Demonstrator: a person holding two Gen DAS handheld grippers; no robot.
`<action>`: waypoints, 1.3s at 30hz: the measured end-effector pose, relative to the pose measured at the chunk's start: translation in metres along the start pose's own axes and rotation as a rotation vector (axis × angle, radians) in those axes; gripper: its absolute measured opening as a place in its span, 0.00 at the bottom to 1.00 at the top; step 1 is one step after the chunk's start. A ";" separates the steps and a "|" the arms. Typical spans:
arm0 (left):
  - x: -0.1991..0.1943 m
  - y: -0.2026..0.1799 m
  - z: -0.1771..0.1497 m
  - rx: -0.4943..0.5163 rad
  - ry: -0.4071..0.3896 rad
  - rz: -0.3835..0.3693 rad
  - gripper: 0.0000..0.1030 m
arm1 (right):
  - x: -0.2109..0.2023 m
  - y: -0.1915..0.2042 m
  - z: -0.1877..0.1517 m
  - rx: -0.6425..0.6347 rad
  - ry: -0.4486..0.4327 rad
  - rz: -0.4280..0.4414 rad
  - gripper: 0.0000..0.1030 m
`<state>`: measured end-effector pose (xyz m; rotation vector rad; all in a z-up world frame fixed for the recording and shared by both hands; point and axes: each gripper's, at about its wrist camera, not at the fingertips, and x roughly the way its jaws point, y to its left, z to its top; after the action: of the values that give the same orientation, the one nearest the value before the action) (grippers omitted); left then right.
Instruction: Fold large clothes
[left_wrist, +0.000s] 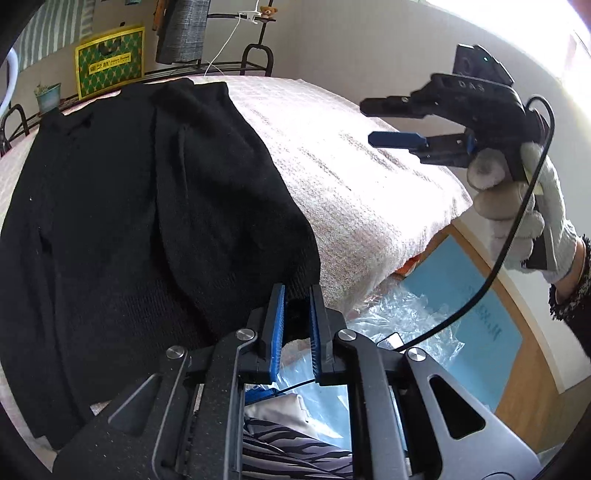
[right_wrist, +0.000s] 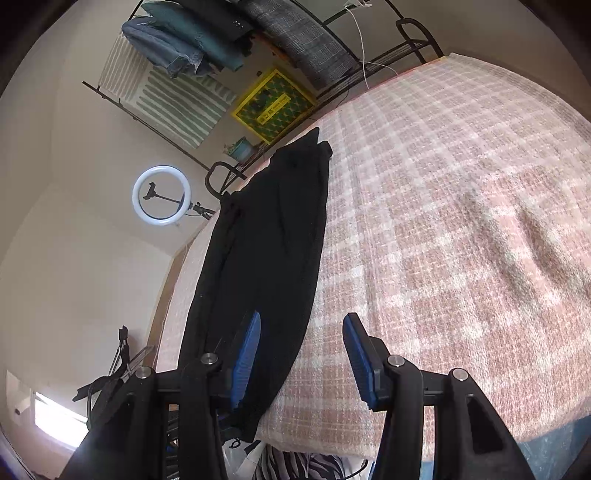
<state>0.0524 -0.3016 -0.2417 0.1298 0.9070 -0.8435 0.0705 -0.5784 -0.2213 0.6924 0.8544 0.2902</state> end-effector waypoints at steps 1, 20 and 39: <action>0.000 -0.004 -0.002 0.011 0.005 -0.011 0.17 | 0.001 0.001 0.002 -0.005 0.000 0.002 0.48; -0.017 0.018 -0.006 -0.175 -0.072 -0.073 0.07 | 0.059 0.003 0.069 -0.016 0.005 0.020 0.51; -0.026 0.052 -0.008 -0.382 -0.109 -0.164 0.07 | 0.213 -0.014 0.184 0.064 -0.034 -0.139 0.50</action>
<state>0.0748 -0.2473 -0.2404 -0.3238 0.9688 -0.8053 0.3474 -0.5643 -0.2724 0.6917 0.8782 0.1262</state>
